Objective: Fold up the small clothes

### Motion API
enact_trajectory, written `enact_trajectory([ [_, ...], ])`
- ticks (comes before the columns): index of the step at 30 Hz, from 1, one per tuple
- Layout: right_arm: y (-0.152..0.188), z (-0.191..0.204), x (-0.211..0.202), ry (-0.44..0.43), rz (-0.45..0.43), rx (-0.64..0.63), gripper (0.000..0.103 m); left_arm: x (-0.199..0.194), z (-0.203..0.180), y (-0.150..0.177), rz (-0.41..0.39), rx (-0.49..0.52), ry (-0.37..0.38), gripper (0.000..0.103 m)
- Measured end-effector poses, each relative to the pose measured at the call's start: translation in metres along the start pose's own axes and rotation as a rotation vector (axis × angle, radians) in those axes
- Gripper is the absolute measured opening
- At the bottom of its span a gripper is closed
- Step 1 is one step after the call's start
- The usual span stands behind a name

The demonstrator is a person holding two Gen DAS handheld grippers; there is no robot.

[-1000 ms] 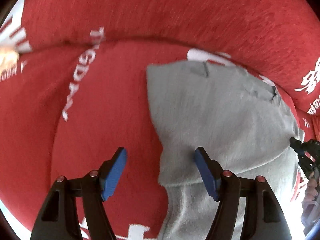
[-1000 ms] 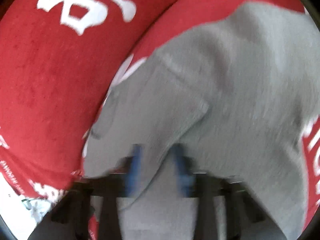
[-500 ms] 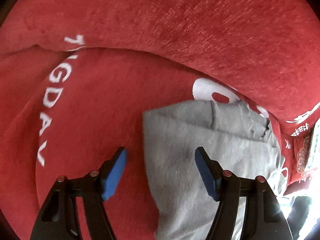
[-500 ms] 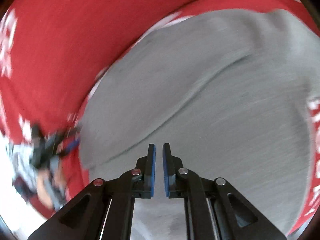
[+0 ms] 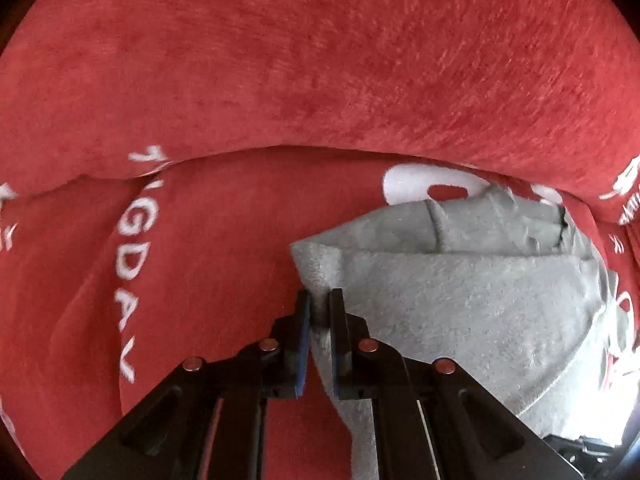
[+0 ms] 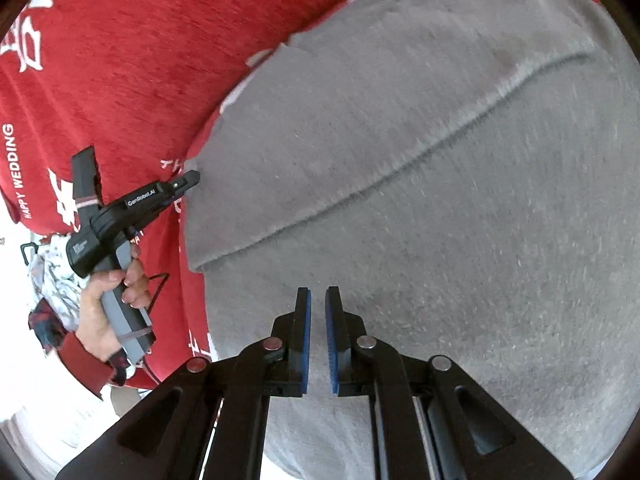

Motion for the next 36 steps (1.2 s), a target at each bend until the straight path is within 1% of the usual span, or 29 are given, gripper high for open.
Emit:
enact_trajectory([
  [1, 0.002, -0.002, -0.002, -0.008, -0.001, 0.01, 0.026, -0.003, 0.0, 0.002, -0.004, -0.003, -0.009, 0.009],
  [2, 0.004, -0.003, -0.004, -0.019, -0.002, 0.022, 0.037, -0.009, 0.0, 0.004, -0.01, -0.001, -0.023, 0.009],
  [3, 0.004, -0.004, -0.005, -0.026, -0.004, 0.029, 0.058, -0.015, 0.001, 0.007, -0.015, 0.001, -0.031, 0.009],
  [4, 0.005, -0.005, -0.008, -0.038, -0.01, 0.034, 0.063, -0.022, 0.002, 0.012, -0.017, 0.001, -0.032, 0.009],
  [7, 0.009, -0.012, -0.017, -0.058, -0.007, 0.049, 0.063, -0.041, -0.002, 0.028, -0.013, -0.005, -0.029, 0.009],
  [9, 0.013, -0.02, -0.033, -0.064, -0.009, 0.065, 0.064, -0.055, -0.008, 0.043, -0.009, -0.011, -0.022, 0.009],
  [11, 0.015, -0.025, -0.042, -0.058, -0.012, 0.071, 0.069, -0.064, -0.014, 0.056, 0.006, -0.01, -0.017, 0.009],
  [12, 0.016, -0.028, -0.046, -0.057, -0.015, 0.075, 0.074, -0.067, -0.021, 0.063, 0.013, -0.005, -0.013, 0.011],
  [13, 0.018, -0.032, -0.055, -0.059, -0.021, 0.081, 0.077, -0.071, -0.028, 0.072, 0.016, -0.001, -0.011, 0.021],
  [14, 0.018, -0.035, -0.058, -0.061, -0.025, 0.088, 0.077, -0.075, -0.035, 0.08, 0.021, -0.004, -0.004, 0.068],
  [15, 0.019, -0.038, -0.062, -0.063, -0.029, 0.097, 0.077, -0.077, -0.04, 0.083, 0.017, -0.011, -0.003, 0.099],
  [16, 0.02, -0.041, -0.067, -0.064, -0.032, 0.103, 0.078, -0.081, -0.047, 0.088, -0.002, -0.019, -0.005, 0.1],
  [17, 0.021, -0.047, -0.072, -0.065, -0.038, 0.115, 0.079, -0.083, -0.056, 0.093, 0.0, -0.015, 0.0, 0.1],
  [18, 0.022, -0.051, -0.076, -0.066, -0.043, 0.123, 0.081, -0.081, -0.064, 0.1, 0.022, -0.009, 0.01, 0.1],
  [20, 0.023, -0.06, -0.083, -0.07, -0.061, 0.144, 0.081, -0.075, -0.079, 0.113, 0.06, -0.014, 0.008, 0.1],
  [22, 0.023, -0.072, -0.092, -0.085, -0.083, 0.173, 0.087, -0.065, -0.096, 0.124, 0.098, -0.001, 0.001, 0.1],
  [26, 0.024, -0.095, -0.115, -0.107, -0.146, 0.213, 0.088, -0.05, -0.121, 0.146, 0.157, 0.041, -0.016, 0.1],
  [28, 0.025, -0.106, -0.126, -0.11, -0.17, 0.22, 0.088, -0.044, -0.133, 0.156, 0.201, 0.049, 0.01, 0.1],
  [29, 0.026, -0.112, -0.131, -0.102, -0.179, 0.222, 0.088, -0.043, -0.138, 0.159, 0.209, 0.045, 0.016, 0.1],
  [32, 0.026, -0.138, -0.157, -0.039, -0.261, 0.227, 0.088, -0.041, -0.157, 0.167, 0.218, 0.048, 0.008, 0.1],
  [33, 0.026, -0.146, -0.163, -0.032, -0.274, 0.236, 0.088, -0.04, -0.164, 0.168, 0.217, 0.054, 0.005, 0.1],
  [36, 0.029, -0.178, -0.177, -0.036, -0.275, 0.31, 0.088, -0.037, -0.189, 0.174, 0.21, 0.093, -0.013, 0.1],
])
Point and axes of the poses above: each gripper's, at about its wrist camera, not at the fingertips, and x roughly the way its jaws point, z to its left, y to its underside, the point moved 8 cm from there along x, roughly the way its jaws point, and after that the axes turned 10 degrees about -x, right-handed, at the moved point
